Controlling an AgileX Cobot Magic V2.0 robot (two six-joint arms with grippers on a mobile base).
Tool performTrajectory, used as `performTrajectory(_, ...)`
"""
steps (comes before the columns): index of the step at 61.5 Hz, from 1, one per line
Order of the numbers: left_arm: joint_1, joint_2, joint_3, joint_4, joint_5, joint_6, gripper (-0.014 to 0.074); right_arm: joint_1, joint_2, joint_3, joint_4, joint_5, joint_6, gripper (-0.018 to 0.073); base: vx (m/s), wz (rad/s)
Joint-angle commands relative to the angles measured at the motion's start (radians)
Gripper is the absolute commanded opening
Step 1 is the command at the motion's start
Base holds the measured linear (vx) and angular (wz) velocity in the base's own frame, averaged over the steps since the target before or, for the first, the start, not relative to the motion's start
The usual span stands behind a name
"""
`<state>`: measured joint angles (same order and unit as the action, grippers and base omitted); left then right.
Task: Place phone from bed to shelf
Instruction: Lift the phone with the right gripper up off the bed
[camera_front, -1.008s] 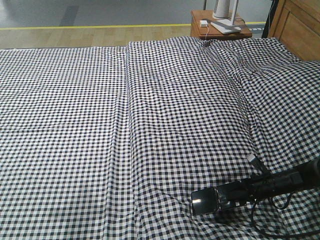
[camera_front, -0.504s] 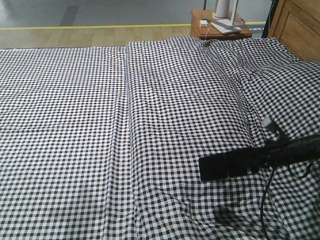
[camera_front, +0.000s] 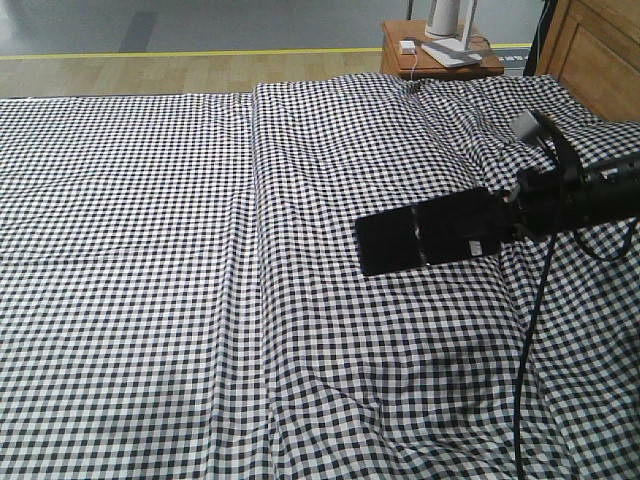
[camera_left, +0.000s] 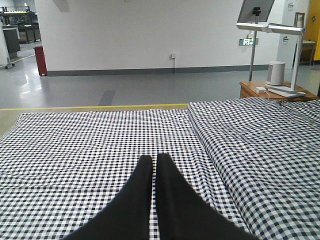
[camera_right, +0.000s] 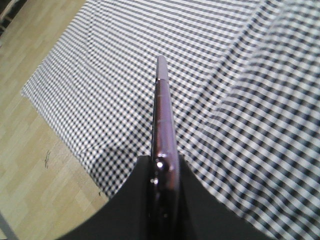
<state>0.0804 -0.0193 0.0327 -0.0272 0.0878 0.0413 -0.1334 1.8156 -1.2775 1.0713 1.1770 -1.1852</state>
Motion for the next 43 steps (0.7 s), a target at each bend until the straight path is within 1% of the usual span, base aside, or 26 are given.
performTrajectory(1, -0.005, -0.007, -0.025, -0.01, -0.072, -0.009, 0.0001, 0.052, -0.12, -0.021, 0.062, 0.112, 0.03, -0.0003, 0.0, 0.0)
performTrajectory(26, -0.005, -0.007, -0.025, -0.01, -0.072, -0.009, 0.0001, 0.287, -0.366, -0.021, 0.061, 0.111, 0.13, -0.0003, 0.0, 0.0)
performTrajectory(43, -0.005, -0.007, -0.025, -0.01, -0.072, -0.009, 0.0001, 0.402, -0.446, -0.021, 0.034, 0.111, 0.2, -0.0003, 0.0, 0.0)
